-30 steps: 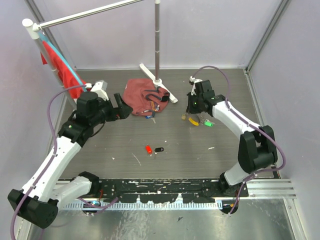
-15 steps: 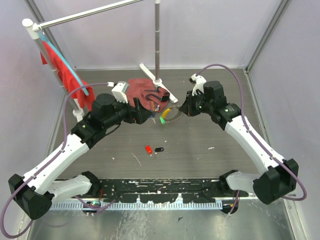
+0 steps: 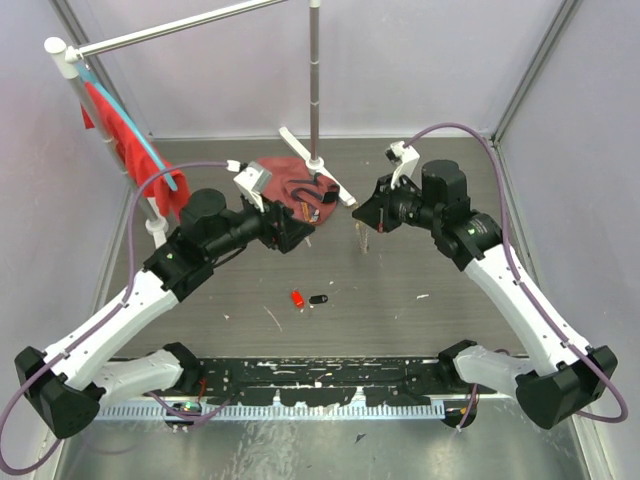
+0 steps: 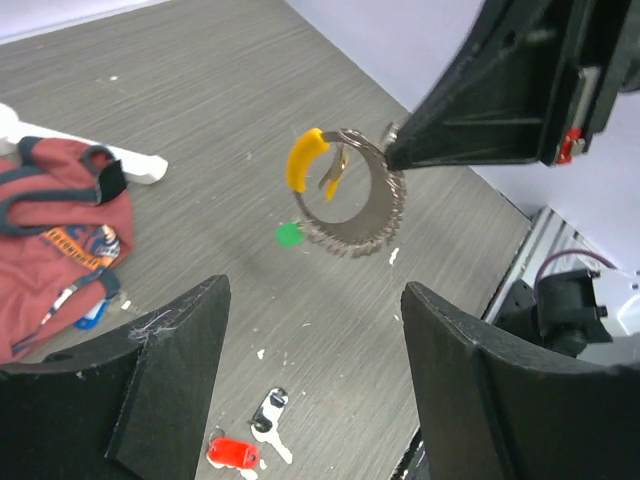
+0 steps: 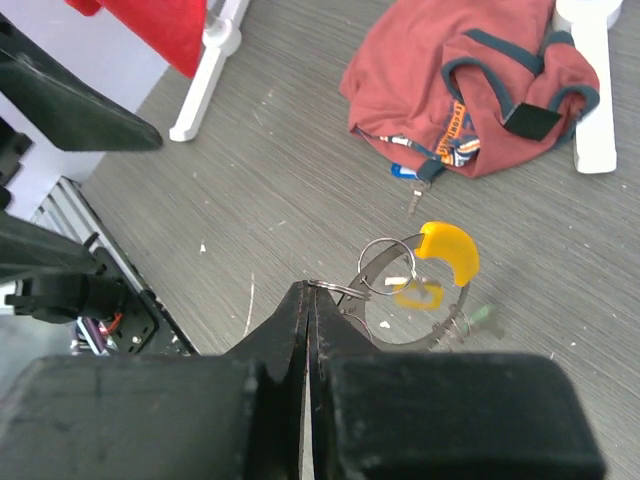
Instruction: Put the keys on the keyring
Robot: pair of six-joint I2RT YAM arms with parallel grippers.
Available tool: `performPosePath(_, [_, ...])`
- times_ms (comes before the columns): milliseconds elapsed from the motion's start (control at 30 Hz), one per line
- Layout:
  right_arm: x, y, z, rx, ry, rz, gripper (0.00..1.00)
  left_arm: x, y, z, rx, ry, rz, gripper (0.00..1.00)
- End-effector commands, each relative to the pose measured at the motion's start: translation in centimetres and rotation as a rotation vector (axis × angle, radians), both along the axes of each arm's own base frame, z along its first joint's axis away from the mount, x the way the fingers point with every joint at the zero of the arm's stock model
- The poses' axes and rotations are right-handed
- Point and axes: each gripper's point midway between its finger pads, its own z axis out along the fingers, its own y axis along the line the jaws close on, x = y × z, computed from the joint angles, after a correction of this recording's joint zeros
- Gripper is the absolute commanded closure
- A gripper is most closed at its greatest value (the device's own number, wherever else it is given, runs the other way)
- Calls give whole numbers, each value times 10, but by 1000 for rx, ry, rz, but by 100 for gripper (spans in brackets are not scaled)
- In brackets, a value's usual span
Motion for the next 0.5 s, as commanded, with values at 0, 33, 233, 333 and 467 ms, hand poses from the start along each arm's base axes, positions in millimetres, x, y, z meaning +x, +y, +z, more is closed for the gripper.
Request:
performPosePath(0, [-13,8,59,98,-124,59,99,-10,-23,15,22,-160,-125,23])
performPosePath(33, [-14,8,62,92,-136,66,100,-10,-26,17,37,-186,-140,23])
performPosePath(233, [-30,9,71,62,-171,159,100,-14,-31,18,82,-266,-206,28])
performPosePath(333, [-32,6,80,64,-187,148,99,-18,-32,20,78,-278,-229,29])
performPosePath(467, [-45,11,88,86,-203,222,99,-22,-36,25,30,-282,-230,28])
